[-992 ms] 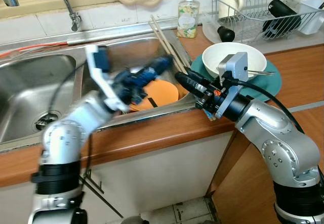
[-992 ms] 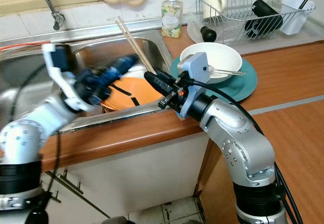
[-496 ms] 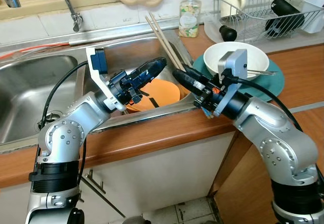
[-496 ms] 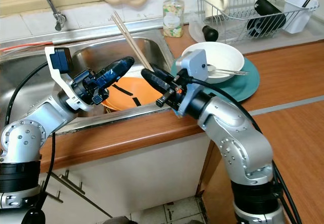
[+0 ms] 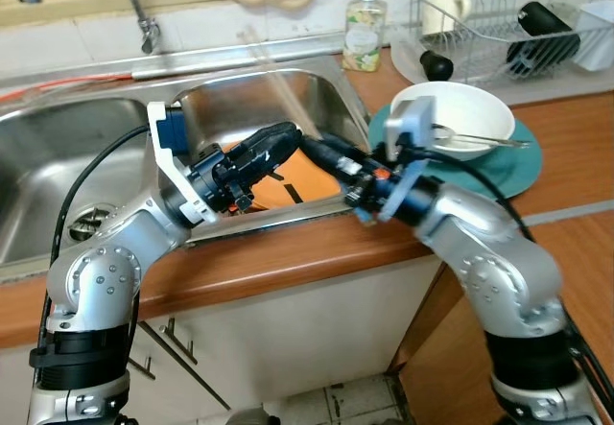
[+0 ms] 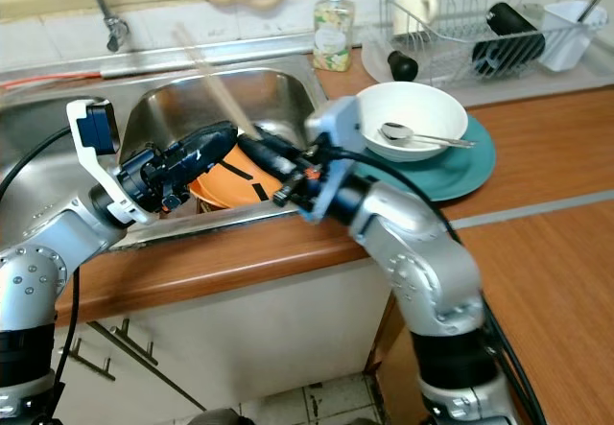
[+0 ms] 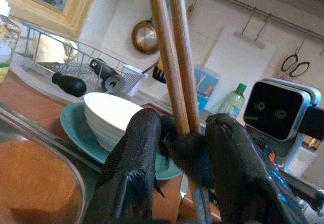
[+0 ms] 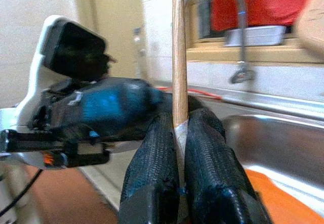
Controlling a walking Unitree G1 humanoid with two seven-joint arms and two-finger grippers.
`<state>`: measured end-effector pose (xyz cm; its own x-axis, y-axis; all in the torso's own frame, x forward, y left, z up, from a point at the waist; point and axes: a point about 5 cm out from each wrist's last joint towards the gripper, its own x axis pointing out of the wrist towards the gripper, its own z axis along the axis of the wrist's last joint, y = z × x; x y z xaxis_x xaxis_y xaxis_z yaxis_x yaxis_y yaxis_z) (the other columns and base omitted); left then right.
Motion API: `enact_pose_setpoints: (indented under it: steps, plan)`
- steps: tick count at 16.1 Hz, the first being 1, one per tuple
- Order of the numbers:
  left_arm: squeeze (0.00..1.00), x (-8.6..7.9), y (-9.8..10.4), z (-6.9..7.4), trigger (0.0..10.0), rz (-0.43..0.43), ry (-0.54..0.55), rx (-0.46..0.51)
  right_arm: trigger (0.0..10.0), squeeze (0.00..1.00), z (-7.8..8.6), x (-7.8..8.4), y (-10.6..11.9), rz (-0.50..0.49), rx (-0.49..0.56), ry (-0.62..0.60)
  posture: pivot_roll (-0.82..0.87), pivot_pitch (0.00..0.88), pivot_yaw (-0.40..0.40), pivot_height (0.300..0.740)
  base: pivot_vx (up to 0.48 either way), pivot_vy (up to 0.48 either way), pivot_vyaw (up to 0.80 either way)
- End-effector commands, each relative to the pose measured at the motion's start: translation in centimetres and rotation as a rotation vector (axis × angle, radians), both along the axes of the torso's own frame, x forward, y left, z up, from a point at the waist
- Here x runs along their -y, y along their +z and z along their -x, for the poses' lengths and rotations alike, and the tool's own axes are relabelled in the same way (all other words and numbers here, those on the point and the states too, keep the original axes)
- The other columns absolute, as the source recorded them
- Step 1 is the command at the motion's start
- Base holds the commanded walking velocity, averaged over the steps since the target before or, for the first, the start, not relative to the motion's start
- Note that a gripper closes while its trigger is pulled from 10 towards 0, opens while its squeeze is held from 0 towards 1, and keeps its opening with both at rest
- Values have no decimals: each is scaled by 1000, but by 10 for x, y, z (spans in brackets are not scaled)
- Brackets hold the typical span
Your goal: Kitchen organization
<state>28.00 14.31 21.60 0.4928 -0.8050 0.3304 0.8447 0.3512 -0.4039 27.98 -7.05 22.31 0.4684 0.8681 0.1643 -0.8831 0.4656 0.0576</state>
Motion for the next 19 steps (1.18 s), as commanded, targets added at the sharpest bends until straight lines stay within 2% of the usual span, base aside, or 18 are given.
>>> enact_pose_setpoints:
  steps: [1,3,4,5,8,10,11,13,19]
  plan:
    - [0,2,7,3,10000,7,-16,38,0,0,1,-5,1,3,12,58,46,0,54,740,0,0,0]
    - [0,3,6,2,10000,2,-2,42,0,0,2,-6,-2,18,12,90,42,0,55,740,0,0,0]
    - [0,3,5,0,3020,6,22,44,0,0,2,-6,-3,18,13,95,40,0,56,740,0,0,0]
    - [0,1,6,-1,0,20,37,44,0,0,2,-5,-3,13,15,94,38,0,55,740,0,0,0]
    - [0,-1,5,-2,0,10,43,43,0,0,1,-4,-2,1,19,89,37,0,55,740,0,0,0]
    - [0,-3,1,-1,0,-44,72,56,0,0,-2,0,-2,7,23,60,37,0,53,740,0,0,0]
    - [0,-4,-1,-1,0,-101,108,78,0,0,-6,4,-2,2,22,20,36,0,54,740,0,0,0]
    - [0,-4,-2,3,0,-139,109,93,0,0,-8,6,-1,-6,23,10,38,0,50,740,0,0,0]
    - [0,-3,-2,5,0,-59,127,86,0,0,-5,4,-1,-2,33,40,38,0,43,740,0,0,0]
